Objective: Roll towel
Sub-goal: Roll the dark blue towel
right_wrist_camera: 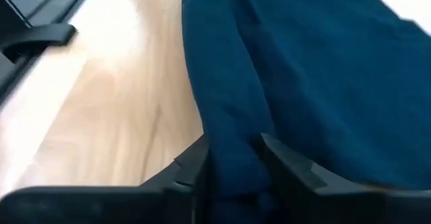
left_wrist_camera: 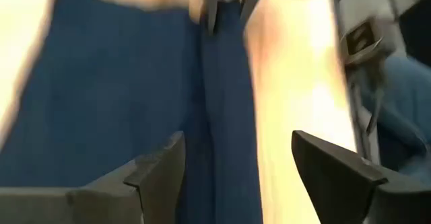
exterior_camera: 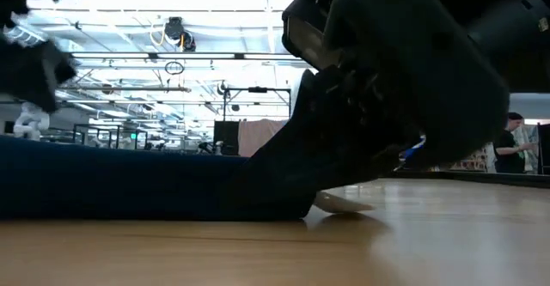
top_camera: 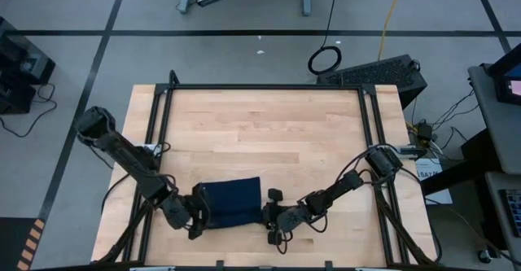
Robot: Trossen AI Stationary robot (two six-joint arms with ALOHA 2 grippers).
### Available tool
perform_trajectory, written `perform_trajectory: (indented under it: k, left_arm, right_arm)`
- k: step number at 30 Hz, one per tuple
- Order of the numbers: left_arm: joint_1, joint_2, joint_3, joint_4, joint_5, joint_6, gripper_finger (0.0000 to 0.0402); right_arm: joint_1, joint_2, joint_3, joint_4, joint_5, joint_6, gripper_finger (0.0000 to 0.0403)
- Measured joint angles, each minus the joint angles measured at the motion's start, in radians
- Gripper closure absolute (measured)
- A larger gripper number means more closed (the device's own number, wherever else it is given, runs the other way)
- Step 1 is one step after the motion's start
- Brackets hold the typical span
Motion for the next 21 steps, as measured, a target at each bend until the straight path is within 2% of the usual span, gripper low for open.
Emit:
perform_trajectory:
  k: [4,8,12,18,21]
  left_arm:
    - [-0.051,0.009,0.001,0.102,-0.157,0.146,0.0124]
    - [-0.1,0.064,0.001,0.165,-0.238,0.217,0.0124]
    - [-0.134,0.144,0.001,0.21,-0.286,0.213,0.0124]
    - [-0.15,0.264,0.001,0.29,-0.305,0.189,0.0124]
    - [-0.149,0.296,0.001,0.288,-0.323,0.163,0.0124]
  right_arm:
    - [-0.02,-0.014,-0.001,-0.005,-0.068,0.072,0.033]
    - [-0.057,-0.015,-0.001,0.006,-0.186,0.17,0.0357]
    - [-0.095,-0.018,0.0,0.006,-0.298,0.242,0.037]
    - [-0.139,-0.021,0.002,0.004,-0.378,0.375,0.0366]
    - [-0.143,-0.02,0.002,-0.005,-0.383,0.435,0.0367]
